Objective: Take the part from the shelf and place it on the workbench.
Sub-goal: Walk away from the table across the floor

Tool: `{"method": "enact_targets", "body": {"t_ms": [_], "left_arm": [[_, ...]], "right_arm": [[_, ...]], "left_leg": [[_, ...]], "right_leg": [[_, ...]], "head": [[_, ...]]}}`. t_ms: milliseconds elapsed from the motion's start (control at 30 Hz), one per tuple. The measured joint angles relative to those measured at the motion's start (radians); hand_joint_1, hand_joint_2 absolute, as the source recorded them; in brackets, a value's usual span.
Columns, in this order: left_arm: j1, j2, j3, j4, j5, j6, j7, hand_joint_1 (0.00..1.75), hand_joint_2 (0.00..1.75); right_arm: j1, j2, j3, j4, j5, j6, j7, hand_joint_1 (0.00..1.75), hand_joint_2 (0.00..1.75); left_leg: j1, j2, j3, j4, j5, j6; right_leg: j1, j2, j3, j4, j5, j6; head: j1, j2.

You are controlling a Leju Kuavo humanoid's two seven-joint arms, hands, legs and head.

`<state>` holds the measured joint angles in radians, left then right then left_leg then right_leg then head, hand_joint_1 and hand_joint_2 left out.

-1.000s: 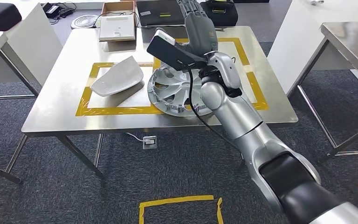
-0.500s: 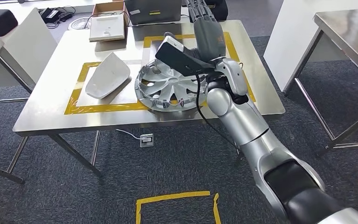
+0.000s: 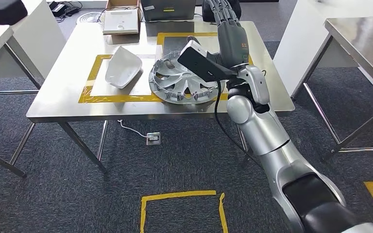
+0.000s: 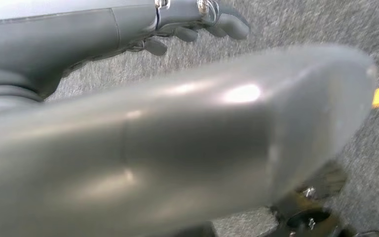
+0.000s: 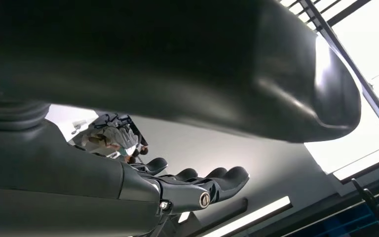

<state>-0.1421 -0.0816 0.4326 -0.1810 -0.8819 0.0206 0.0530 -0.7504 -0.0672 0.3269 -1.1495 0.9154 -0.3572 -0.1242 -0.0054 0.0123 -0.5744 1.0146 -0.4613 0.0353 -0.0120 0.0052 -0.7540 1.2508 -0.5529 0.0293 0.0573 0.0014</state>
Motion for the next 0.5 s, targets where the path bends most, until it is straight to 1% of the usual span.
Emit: {"method": "enact_targets", "body": {"t_ms": [33,67,100,133,167,200,233,267,300,333,367,400,433,467,500], "left_arm": [[0.000,-0.001,0.002,0.000,0.001,0.000,0.000,0.00,0.00],[0.000,-0.002,0.004,0.000,0.001,0.000,0.000,0.00,0.00],[0.000,-0.002,0.006,0.000,0.002,0.000,-0.001,0.00,0.00],[0.000,-0.002,0.007,0.000,0.002,0.000,-0.001,0.00,0.00],[0.000,-0.002,0.008,0.000,0.003,0.000,-0.001,0.00,0.00],[0.000,-0.003,0.008,0.000,0.003,0.000,-0.001,0.00,0.00],[0.000,-0.003,0.008,0.000,0.004,0.001,-0.002,0.00,0.00],[0.000,-0.003,0.009,0.000,0.005,0.001,-0.002,0.00,0.00],[0.001,-0.003,0.011,0.000,0.007,0.001,-0.003,0.00,0.00],[0.002,-0.003,0.014,0.000,0.011,0.002,-0.005,0.00,0.00],[0.004,-0.003,0.017,0.000,0.015,0.002,-0.007,0.00,0.00],[0.006,-0.002,0.022,0.000,0.019,0.004,-0.009,0.00,0.00],[0.008,-0.002,0.026,0.000,0.024,0.006,-0.011,0.00,0.00],[0.010,-0.002,0.031,0.000,0.029,0.007,-0.012,0.00,0.00],[0.012,-0.002,0.035,0.000,0.033,0.010,-0.012,0.00,0.00]], "right_arm": [[0.006,-0.003,-0.001,-0.004,0.000,0.000,-0.001,0.00,0.00],[0.011,-0.005,-0.001,-0.008,0.000,0.000,-0.001,0.00,0.00],[0.014,-0.007,-0.002,-0.012,0.000,0.000,-0.001,0.00,0.00],[0.016,-0.008,-0.003,-0.018,-0.001,0.000,-0.001,0.00,0.00],[0.016,-0.009,-0.005,-0.025,-0.001,0.000,-0.001,0.00,0.00],[0.017,-0.009,-0.007,-0.032,-0.001,-0.001,-0.001,0.00,0.00],[0.018,-0.010,-0.009,-0.038,-0.003,-0.001,-0.001,0.00,0.00],[0.019,-0.010,-0.012,-0.042,-0.004,-0.001,-0.002,0.00,0.00],[0.021,-0.011,-0.015,-0.045,-0.007,-0.001,-0.002,0.00,0.00],[0.020,-0.011,-0.017,-0.046,-0.009,0.000,-0.003,0.00,0.00],[0.019,-0.010,-0.018,-0.046,-0.010,0.003,-0.003,0.00,0.00],[0.018,-0.007,-0.018,-0.046,-0.011,0.007,-0.003,0.00,0.00],[0.017,-0.003,-0.018,-0.045,-0.011,0.012,-0.004,0.00,0.00],[0.016,0.003,-0.018,-0.044,-0.009,0.015,-0.004,0.00,0.00],[0.016,0.011,-0.017,-0.042,-0.006,0.018,-0.004,0.00,0.00]], "left_leg": [[0.001,0.001,-0.014,0.002,0.010,-0.001],[0.002,0.001,-0.029,0.005,0.019,-0.003],[0.003,0.001,-0.044,0.009,0.027,-0.006],[0.005,0.002,-0.059,0.016,0.034,-0.010],[0.005,0.001,-0.072,0.023,0.040,-0.015],[0.005,0.001,-0.081,0.028,0.046,-0.021],[0.005,0.000,-0.086,0.032,0.051,-0.027],[0.005,-0.001,-0.089,0.033,0.058,-0.033],[0.006,-0.001,-0.090,0.031,0.065,-0.041],[0.007,-0.002,-0.092,0.031,0.067,-0.047],[0.009,-0.004,-0.099,0.040,0.054,-0.054],[0.010,-0.006,-0.111,0.065,0.024,-0.060],[0.012,-0.008,-0.126,0.110,-0.020,-0.066],[0.012,-0.009,-0.145,0.171,-0.069,-0.071],[0.013,-0.009,-0.160,0.235,-0.106,-0.074]], "right_leg": [[-0.001,0.000,-0.002,0.043,-0.009,0.004],[-0.002,0.000,0.010,0.055,0.003,0.006],[-0.004,-0.001,0.041,0.031,0.026,0.008],[-0.006,-0.002,0.087,-0.024,0.046,0.010],[-0.005,-0.002,0.139,-0.093,0.049,0.010],[-0.003,-0.002,0.178,-0.149,0.046,0.005],[0.000,-0.002,0.201,-0.188,0.037,-0.002],[0.003,0.000,0.207,-0.203,0.031,-0.011],[0.004,0.000,0.202,-0.203,0.038,-0.023],[0.003,0.000,0.198,-0.207,0.045,-0.031],[0.002,-0.001,0.191,-0.209,0.056,-0.040],[0.001,-0.002,0.182,-0.212,0.067,-0.048],[0.000,-0.003,0.171,-0.213,0.078,-0.053],[0.000,-0.003,0.158,-0.213,0.089,-0.056],[0.000,-0.003,0.144,-0.212,0.100,-0.057]], "head": [[0.000,0.000],[0.000,0.000],[0.000,0.000],[0.000,0.000],[0.001,0.000],[0.001,0.000],[0.002,0.000],[0.002,0.000],[0.003,0.000],[0.004,0.000],[0.003,0.000],[0.003,0.000],[0.002,0.000],[0.002,0.000],[0.002,0.000]]}}
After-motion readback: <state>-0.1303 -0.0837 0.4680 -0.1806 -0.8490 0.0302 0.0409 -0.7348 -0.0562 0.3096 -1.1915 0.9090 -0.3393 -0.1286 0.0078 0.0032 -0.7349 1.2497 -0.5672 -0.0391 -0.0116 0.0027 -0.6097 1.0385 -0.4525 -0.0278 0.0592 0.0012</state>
